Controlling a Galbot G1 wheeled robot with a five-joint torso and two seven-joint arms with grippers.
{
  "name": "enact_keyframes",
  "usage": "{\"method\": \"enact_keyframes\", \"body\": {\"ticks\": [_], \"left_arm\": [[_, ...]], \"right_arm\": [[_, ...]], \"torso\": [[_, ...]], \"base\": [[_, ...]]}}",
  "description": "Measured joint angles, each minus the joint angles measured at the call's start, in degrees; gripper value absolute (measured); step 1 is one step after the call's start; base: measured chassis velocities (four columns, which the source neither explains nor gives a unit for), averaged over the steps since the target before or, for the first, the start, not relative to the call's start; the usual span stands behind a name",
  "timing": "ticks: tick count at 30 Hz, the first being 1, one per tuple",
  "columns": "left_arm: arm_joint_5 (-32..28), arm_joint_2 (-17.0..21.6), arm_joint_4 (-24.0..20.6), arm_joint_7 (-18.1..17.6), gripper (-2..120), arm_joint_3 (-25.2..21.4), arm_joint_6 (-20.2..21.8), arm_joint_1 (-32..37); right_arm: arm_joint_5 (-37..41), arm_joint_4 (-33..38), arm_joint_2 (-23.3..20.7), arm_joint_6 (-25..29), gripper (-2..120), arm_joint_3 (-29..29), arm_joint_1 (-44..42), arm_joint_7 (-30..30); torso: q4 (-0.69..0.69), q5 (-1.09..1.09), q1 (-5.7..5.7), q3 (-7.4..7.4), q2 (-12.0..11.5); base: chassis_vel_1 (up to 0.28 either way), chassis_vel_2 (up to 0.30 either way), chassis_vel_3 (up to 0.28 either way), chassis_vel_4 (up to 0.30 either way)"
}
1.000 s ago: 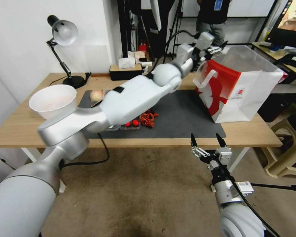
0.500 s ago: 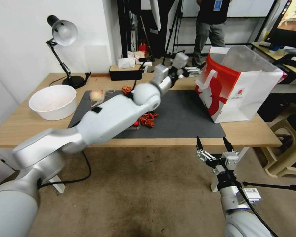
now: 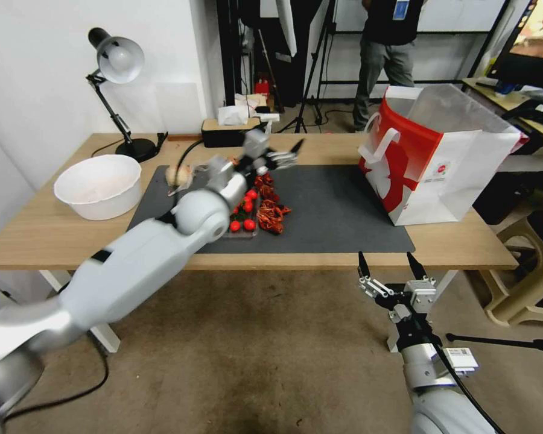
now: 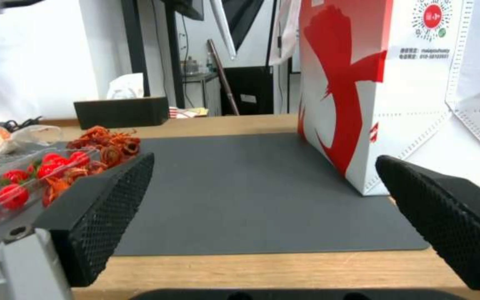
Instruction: Pick up the trash from the table and place it into the takeout bag.
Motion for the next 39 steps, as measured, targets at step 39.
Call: {"method": "enact_keyframes", "body": {"ticks": [39], "left_arm": [[19.85,-7.75,-26.89,-13.74,100,-40.13,8.49,57.66]], "right_arm": [[0.23,0.11,-1.33,-0.11,100,-1.6,0.48,-0.12]], "torso": [[-0.04,0.02,0.0,0.0,0.0]], "base": [[0.0,0.0,0.0,0.0]]}}
